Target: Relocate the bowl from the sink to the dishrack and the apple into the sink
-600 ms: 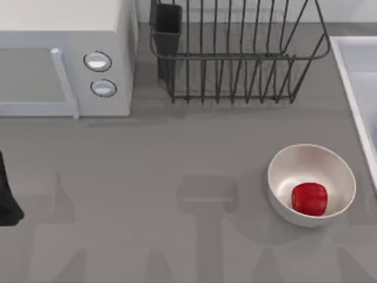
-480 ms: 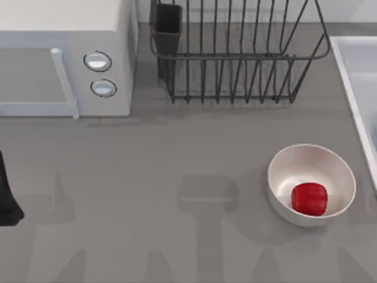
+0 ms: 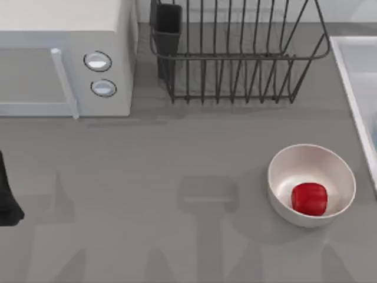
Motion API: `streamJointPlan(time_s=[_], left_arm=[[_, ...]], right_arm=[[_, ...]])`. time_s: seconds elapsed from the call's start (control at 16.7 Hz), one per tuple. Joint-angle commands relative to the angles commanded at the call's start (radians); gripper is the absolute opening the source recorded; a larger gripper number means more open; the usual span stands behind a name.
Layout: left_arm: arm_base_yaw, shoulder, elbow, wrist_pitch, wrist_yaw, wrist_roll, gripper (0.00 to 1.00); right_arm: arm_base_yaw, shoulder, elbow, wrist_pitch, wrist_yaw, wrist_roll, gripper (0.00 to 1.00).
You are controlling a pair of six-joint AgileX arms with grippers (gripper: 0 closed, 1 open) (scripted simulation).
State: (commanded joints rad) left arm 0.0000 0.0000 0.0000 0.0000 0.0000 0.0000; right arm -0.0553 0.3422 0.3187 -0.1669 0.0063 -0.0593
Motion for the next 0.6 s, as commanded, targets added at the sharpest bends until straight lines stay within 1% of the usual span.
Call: streamJointPlan(time_s=[0.24, 0.6], left_arm=[[0.0, 0.0, 0.0, 0.0, 0.0, 0.0, 1.0], [0.0, 0.0, 0.0, 0.0, 0.0, 0.0, 1.0]], right_arm=[[-0.05, 0.354, 0.319, -0.173, -0.004, -0.056, 1.0], [-0.138, 0.988, 0.889, -0.479, -0.015, -0.147, 1.0]])
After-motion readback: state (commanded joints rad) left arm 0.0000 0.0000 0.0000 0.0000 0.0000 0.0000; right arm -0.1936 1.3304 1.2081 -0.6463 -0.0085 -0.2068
